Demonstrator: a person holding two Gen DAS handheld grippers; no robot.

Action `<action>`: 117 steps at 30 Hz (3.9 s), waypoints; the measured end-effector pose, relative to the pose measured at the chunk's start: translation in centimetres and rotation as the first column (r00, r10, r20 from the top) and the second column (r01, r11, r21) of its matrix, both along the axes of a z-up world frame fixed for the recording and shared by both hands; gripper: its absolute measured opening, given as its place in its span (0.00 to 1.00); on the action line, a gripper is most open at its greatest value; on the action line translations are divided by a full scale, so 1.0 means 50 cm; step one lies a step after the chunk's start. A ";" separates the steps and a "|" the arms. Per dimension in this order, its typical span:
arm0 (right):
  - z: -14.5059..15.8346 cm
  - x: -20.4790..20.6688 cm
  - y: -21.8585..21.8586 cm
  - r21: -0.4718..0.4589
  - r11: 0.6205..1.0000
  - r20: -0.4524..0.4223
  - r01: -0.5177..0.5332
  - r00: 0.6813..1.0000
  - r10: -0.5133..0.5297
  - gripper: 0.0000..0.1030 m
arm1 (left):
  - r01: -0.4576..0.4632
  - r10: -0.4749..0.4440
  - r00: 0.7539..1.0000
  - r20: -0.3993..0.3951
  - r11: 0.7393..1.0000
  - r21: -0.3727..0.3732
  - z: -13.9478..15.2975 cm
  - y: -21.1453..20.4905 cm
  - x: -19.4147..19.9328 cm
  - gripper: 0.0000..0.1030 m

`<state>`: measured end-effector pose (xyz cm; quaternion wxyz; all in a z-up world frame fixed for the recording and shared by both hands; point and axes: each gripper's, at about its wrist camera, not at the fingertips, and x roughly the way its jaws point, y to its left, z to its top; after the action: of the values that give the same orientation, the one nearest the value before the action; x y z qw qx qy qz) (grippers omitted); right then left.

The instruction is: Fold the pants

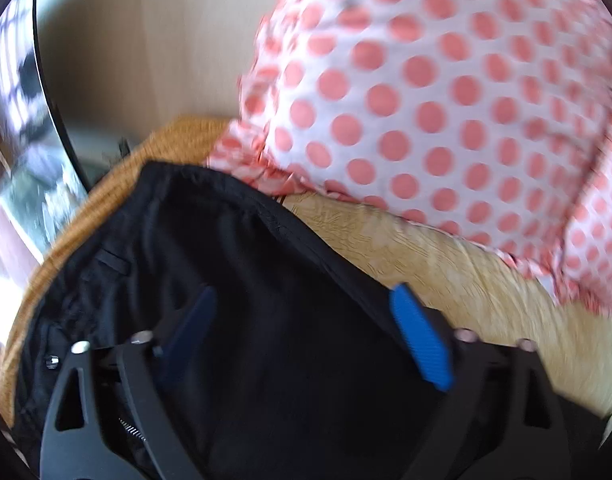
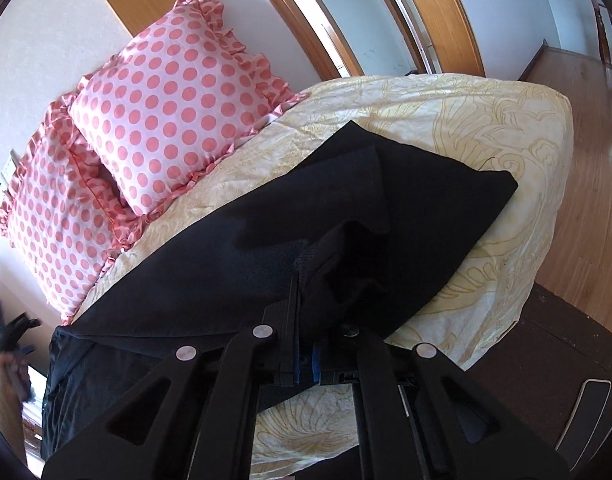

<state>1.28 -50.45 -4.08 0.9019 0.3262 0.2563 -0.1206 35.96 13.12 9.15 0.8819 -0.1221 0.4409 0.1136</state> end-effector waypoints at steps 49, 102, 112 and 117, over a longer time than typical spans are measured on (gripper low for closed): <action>0.053 0.036 -0.073 -0.067 0.997 -0.003 0.037 0.999 -0.037 0.04 | -0.339 0.471 0.855 0.217 0.825 -0.453 -0.094 0.185 -0.702 0.46; 0.089 0.253 -0.140 -0.345 0.908 -0.344 -0.239 0.932 0.115 0.58 | 0.172 -0.233 0.932 0.279 0.959 0.225 -0.033 -0.218 -0.632 0.80; 0.063 0.228 -0.145 -0.374 0.892 -0.339 -0.256 0.932 0.125 0.13 | 0.313 -0.376 0.895 0.242 0.913 0.262 -0.077 -0.323 -0.586 0.85; 0.098 0.242 -0.140 -0.426 0.877 -0.276 -0.220 0.955 0.105 0.06 | 0.304 -0.361 0.905 0.224 0.919 0.251 -0.090 -0.331 -0.576 0.86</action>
<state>13.36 -57.45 0.82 0.9212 0.0670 0.3571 -0.1394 7.14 -3.42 4.66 0.9473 0.0352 0.3183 -0.0105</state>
